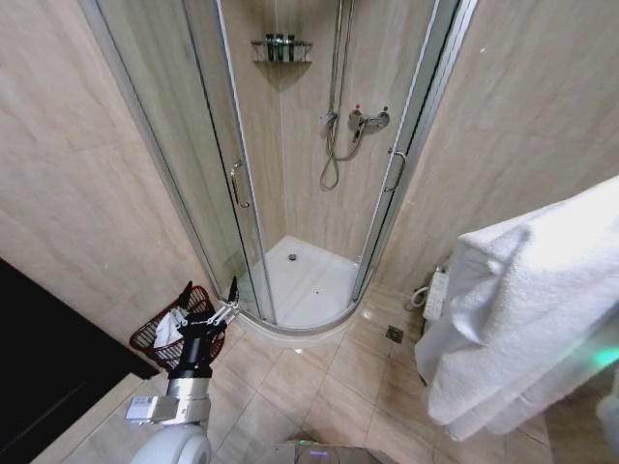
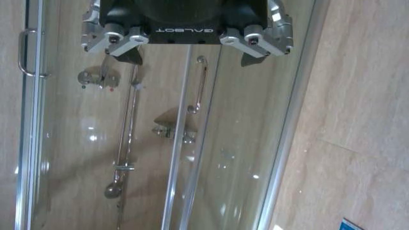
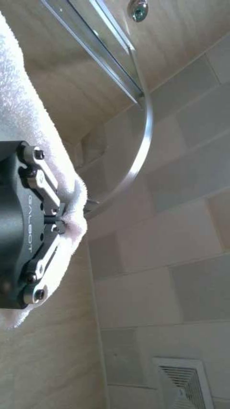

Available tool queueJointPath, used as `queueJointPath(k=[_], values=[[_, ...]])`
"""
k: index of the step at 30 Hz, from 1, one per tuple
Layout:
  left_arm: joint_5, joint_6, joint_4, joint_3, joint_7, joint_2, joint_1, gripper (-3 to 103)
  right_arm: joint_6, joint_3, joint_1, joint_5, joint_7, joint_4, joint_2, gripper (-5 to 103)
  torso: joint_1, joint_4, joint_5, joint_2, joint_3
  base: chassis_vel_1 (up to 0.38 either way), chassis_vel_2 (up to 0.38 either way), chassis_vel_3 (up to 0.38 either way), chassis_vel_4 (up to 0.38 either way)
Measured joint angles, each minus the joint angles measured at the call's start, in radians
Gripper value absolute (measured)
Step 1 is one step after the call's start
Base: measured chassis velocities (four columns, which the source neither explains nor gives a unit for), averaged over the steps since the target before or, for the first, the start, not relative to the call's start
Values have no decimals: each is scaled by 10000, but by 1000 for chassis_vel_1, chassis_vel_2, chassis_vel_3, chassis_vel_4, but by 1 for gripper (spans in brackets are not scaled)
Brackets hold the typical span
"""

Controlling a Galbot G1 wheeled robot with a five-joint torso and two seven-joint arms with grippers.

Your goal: Discard the used towel into the hamper.

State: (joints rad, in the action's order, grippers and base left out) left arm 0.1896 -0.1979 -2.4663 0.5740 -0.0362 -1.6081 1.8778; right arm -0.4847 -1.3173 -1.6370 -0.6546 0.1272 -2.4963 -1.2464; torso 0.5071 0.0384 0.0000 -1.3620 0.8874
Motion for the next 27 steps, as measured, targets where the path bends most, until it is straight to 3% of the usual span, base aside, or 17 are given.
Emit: queueJointPath(k=[21,27], values=[[0,1,0,0,0,0,0,100,-106,246,-45,189,46,-36,-201,2,602,0,0,-1292,687,0,0,0,0],[0,0,0,0,0,0,0,100,-107,265,-35,189,46,-38,-220,2,636,0,0,-1364,723,0,0,0,0]])
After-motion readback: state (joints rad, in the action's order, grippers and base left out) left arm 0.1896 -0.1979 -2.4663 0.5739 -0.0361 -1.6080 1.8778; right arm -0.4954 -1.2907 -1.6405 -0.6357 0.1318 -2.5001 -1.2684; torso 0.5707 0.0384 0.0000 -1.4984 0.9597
